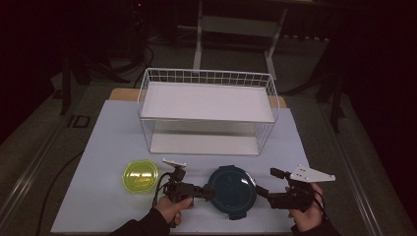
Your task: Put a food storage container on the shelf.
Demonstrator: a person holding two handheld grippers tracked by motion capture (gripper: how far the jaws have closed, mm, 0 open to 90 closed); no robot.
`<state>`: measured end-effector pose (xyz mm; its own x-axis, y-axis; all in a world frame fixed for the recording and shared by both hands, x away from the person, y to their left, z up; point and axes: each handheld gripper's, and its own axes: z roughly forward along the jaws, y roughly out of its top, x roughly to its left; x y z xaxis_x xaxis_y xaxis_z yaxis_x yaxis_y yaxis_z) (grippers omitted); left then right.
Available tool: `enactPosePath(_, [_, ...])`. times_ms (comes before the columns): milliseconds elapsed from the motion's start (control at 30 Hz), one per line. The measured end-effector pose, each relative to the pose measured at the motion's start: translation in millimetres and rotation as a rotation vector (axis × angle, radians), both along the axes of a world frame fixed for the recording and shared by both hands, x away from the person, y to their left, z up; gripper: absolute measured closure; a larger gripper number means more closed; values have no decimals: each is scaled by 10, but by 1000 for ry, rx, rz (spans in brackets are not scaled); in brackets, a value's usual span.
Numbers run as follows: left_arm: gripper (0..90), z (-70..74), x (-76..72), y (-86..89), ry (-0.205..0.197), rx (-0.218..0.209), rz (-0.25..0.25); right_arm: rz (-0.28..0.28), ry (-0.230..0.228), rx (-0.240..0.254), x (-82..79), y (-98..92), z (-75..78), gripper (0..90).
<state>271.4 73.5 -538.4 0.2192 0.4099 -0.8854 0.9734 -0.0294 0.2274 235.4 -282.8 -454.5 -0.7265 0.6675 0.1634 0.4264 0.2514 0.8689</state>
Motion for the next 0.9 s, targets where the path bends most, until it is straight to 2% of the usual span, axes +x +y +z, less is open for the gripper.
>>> enactPosePath(100, [519,-22,8,4,19,-20,6,-5,10,-6,-2,10,-25,118])
enactPosePath(133, [521,-11,7,-2,10,-12,5,-2,24,-21,-1,17,-54,112])
enactPosePath(233, [522,-4,4,-7,0,-4,3,1,43,-22,0,17,-86,112])
enactPosePath(267, [522,9,2,-19,-12,3,4,8,78,-12,11,-5,-114,118])
enactPosePath(300, [522,9,2,-19,-12,3,4,8,78,-12,11,-5,-114,118])
enactPosePath(333, [522,17,3,-24,-28,7,-6,8,88,-8,14,-17,-123,133])
enactPosePath(367, [523,25,2,-29,-35,10,-9,11,116,5,26,-47,-143,150])
enactPosePath(400, [523,51,-10,-43,-63,23,-18,1,142,17,38,-81,-169,166])
enactPosePath(433, [523,51,-10,-43,-63,23,-18,1,142,17,38,-81,-169,166])
enactPosePath(467, [523,69,-19,-49,-91,30,-33,-1,154,20,42,-95,-180,181])
enactPosePath(533, [524,88,-37,-60,-116,38,-39,-6,206,40,54,-139,-223,209])
enactPosePath(600, [524,100,-46,-61,-142,40,-56,-5,220,48,57,-149,-235,212])
enactPosePath(667, [528,110,-70,-60,-180,35,-78,2,270,74,66,-166,-274,237])
enactPosePath(700, [529,110,-70,-60,-180,35,-78,2,270,74,66,-166,-274,237])
enactPosePath(733, [531,114,-84,-51,-207,37,-100,14,305,90,77,-171,-304,252])
enactPosePath(767, [533,114,-84,-51,-207,37,-100,14,305,90,77,-171,-304,252])
enactPosePath(800, [535,118,-93,-43,-224,34,-119,15,332,101,88,-177,-330,296])
enactPosePath(833, [536,118,-93,-43,-224,34,-119,15,332,101,88,-177,-330,296])
enactPosePath(900, [538,120,-107,-38,-248,32,-135,22,355,114,96,-175,-347,318])
